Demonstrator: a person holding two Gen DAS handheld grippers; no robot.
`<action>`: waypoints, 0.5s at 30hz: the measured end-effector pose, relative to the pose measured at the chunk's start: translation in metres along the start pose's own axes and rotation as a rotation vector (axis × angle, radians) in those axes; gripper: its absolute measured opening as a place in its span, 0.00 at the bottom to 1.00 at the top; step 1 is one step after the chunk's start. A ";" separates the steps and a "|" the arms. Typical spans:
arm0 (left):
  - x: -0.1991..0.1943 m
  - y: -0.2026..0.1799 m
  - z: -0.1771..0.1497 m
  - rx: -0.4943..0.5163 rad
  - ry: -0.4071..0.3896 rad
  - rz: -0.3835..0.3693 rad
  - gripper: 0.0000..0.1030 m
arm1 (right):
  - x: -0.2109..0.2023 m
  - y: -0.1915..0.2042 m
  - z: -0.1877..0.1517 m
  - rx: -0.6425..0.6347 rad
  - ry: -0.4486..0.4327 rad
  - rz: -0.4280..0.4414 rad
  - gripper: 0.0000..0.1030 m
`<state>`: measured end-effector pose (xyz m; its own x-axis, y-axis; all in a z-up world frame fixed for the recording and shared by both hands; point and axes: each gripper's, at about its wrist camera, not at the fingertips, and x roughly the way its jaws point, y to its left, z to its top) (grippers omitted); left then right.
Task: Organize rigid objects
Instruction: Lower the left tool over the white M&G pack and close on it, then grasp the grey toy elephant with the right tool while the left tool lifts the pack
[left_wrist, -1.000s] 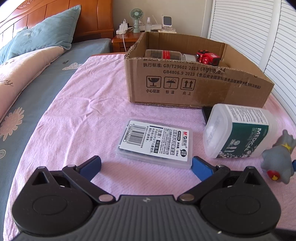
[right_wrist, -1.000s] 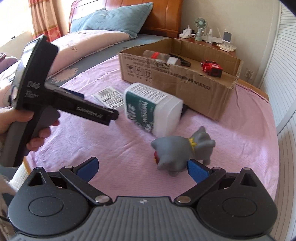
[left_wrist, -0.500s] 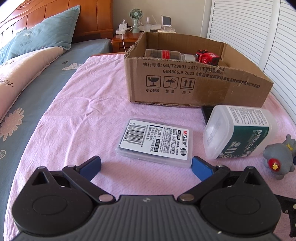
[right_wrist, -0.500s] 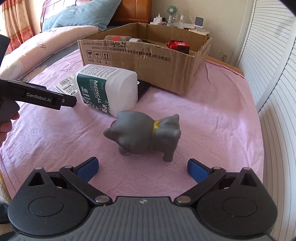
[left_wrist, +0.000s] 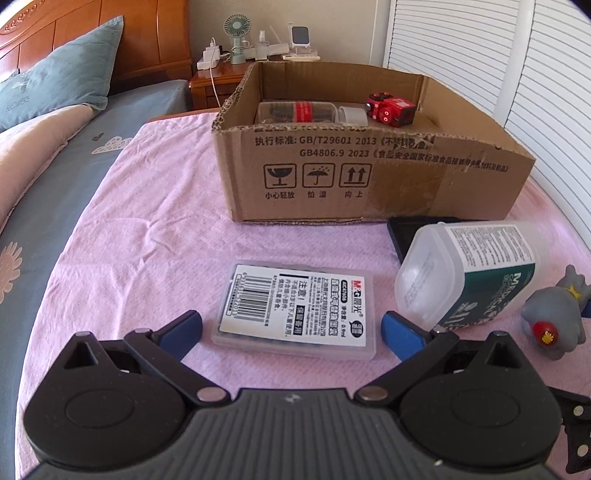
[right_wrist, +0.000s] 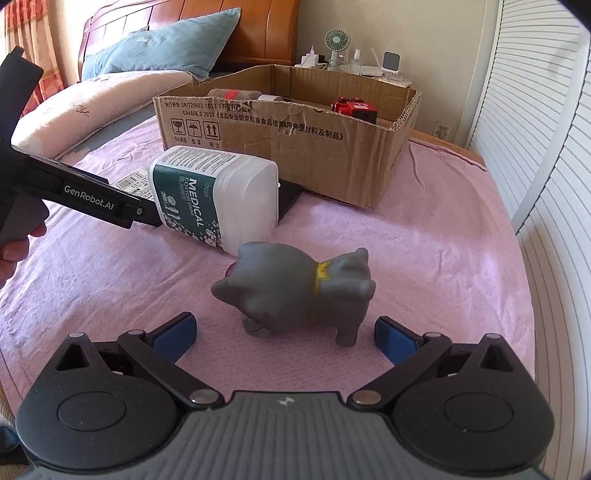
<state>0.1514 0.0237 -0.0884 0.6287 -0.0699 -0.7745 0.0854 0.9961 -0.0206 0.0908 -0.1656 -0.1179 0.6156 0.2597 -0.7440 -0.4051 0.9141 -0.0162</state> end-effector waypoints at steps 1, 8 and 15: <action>0.000 -0.001 0.001 0.002 0.001 -0.003 0.97 | 0.001 0.000 0.001 0.001 0.002 -0.001 1.00; -0.001 -0.001 0.002 0.027 -0.010 -0.024 0.89 | 0.008 0.001 0.011 0.018 0.024 -0.015 1.00; 0.000 -0.001 0.004 0.025 -0.012 -0.022 0.89 | 0.004 0.004 0.023 0.063 0.010 -0.046 0.98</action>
<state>0.1545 0.0220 -0.0861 0.6356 -0.0930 -0.7664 0.1186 0.9927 -0.0222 0.1072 -0.1533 -0.1054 0.6255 0.2141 -0.7503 -0.3332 0.9428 -0.0088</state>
